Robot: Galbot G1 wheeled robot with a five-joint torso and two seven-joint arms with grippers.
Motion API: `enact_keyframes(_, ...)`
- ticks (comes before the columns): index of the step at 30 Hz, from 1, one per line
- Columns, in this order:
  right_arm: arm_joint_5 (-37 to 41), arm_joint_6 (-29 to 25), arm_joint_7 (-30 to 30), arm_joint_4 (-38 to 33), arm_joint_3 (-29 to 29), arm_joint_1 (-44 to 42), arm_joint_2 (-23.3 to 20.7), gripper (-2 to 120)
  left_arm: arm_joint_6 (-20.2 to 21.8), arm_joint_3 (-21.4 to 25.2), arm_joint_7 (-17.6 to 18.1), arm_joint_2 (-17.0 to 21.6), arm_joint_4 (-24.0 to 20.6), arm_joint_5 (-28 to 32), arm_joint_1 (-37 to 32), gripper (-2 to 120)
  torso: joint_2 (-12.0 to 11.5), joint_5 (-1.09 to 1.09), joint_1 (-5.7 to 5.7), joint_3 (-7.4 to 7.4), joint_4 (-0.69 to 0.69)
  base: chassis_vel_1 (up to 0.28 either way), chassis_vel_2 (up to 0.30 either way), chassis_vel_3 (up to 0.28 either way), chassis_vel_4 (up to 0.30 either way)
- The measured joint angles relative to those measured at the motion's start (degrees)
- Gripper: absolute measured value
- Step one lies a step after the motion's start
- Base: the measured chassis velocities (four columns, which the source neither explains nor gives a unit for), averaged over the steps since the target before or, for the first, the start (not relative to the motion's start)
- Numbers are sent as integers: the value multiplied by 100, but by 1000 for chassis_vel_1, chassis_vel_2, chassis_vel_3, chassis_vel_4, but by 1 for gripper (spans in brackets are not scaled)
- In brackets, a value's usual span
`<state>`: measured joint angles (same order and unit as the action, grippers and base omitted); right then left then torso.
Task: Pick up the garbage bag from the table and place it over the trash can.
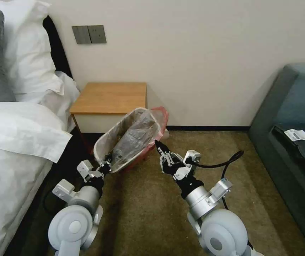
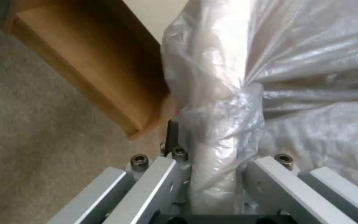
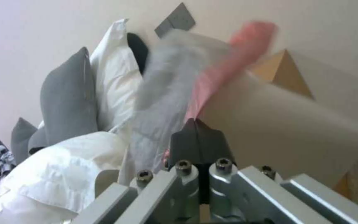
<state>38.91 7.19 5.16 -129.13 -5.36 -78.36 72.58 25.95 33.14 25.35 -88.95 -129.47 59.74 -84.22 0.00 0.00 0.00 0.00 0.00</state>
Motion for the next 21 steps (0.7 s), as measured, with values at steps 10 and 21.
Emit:
enact_keyframes(10,-133,-62,-68,-29,-5,-24,9,0,5,-7,4,-31,0,3,2,3,0,0,0,0,0,0,0,0,0)
enact_keyframes(21,-328,-189,-152,-97,-65,-165,17,0,3,79,9,-28,-12,27,5,3,0,-1,0,0,0,0,0,0,0)
